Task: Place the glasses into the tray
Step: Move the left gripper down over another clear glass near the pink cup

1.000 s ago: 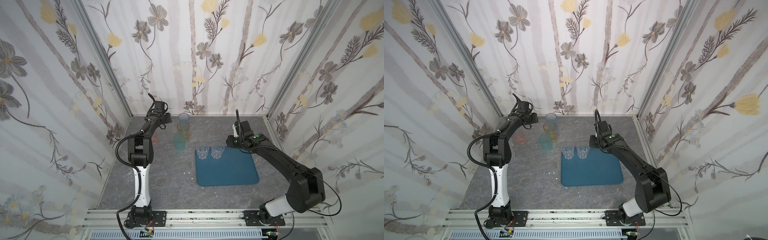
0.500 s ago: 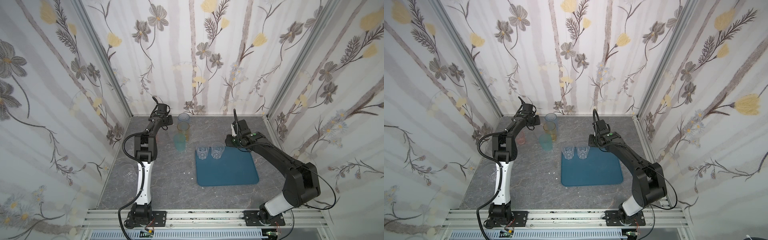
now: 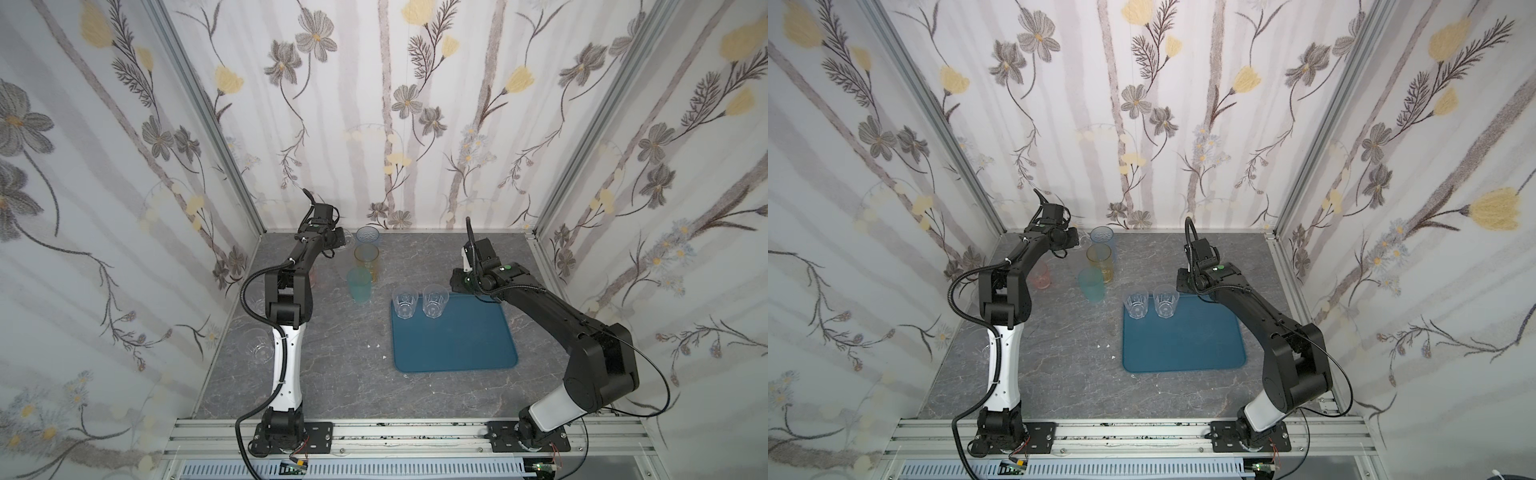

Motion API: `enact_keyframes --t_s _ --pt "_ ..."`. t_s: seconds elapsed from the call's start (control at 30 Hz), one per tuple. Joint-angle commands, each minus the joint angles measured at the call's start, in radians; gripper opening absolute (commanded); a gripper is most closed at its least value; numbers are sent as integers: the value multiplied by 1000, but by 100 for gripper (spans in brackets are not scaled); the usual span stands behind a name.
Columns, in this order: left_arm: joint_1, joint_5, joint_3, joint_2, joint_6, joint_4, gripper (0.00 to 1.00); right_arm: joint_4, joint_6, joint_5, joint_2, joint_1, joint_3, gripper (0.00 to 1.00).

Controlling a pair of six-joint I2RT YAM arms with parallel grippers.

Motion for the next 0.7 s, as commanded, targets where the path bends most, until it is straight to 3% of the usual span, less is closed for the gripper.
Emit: enact_keyframes --t_s 0.0,0.33,0.67 --pt "3 -52 -44 -64 20 0 2 20 -4 11 -11 0 -6 44" --pt "25 -145 -269 -232 7 -8 3 47 7 -12 -16 9 -18 44" --pt "19 -98 -443 -303 -34 -11 5 60 14 -8 -28 23 -38 43"
